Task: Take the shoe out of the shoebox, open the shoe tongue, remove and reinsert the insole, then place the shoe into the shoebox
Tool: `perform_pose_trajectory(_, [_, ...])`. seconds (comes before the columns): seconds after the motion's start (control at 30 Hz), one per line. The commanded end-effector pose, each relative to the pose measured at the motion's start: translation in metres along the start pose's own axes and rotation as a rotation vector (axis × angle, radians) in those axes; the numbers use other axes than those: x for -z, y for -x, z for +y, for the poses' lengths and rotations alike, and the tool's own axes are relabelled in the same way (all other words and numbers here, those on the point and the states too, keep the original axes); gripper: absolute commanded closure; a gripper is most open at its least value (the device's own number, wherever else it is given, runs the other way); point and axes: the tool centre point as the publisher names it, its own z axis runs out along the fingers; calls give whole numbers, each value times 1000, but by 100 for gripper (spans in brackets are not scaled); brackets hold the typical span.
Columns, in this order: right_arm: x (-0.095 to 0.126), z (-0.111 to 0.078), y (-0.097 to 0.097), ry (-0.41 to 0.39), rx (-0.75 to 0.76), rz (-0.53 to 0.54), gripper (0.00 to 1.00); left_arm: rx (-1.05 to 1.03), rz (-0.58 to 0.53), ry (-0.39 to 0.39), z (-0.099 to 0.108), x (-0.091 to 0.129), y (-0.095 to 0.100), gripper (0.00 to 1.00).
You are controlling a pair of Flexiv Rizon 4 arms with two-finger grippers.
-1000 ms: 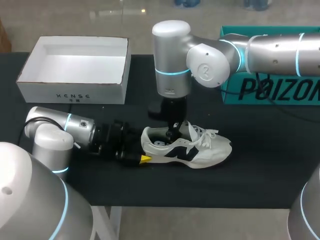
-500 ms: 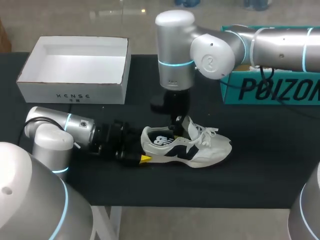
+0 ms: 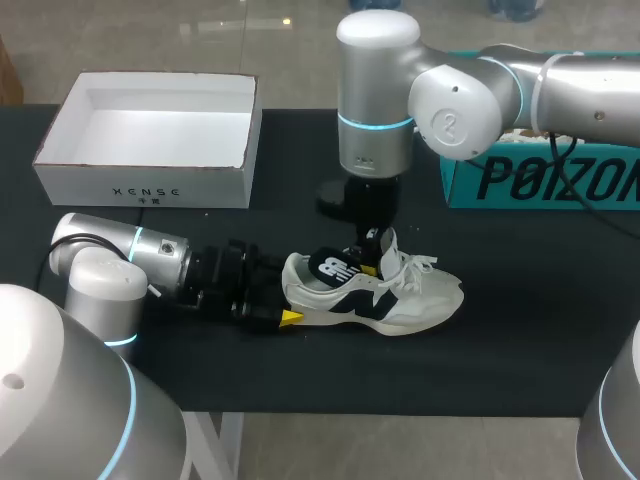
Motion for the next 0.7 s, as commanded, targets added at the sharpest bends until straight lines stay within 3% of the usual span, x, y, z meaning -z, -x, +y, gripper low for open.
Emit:
perform_pose_trajectory(0.03, [1,5,5,24,17,-1,100,-1,-1,3,5,-2,1,100])
perform_pose_trajectory(0.37, [-4,41,27,66,50,0,100,-1,-1,3,5,-2,1,100])
perform_pose_trajectory(0.7, [8,55,40,100,77,-27,100,-1,-1,3,5,-2,1,100])
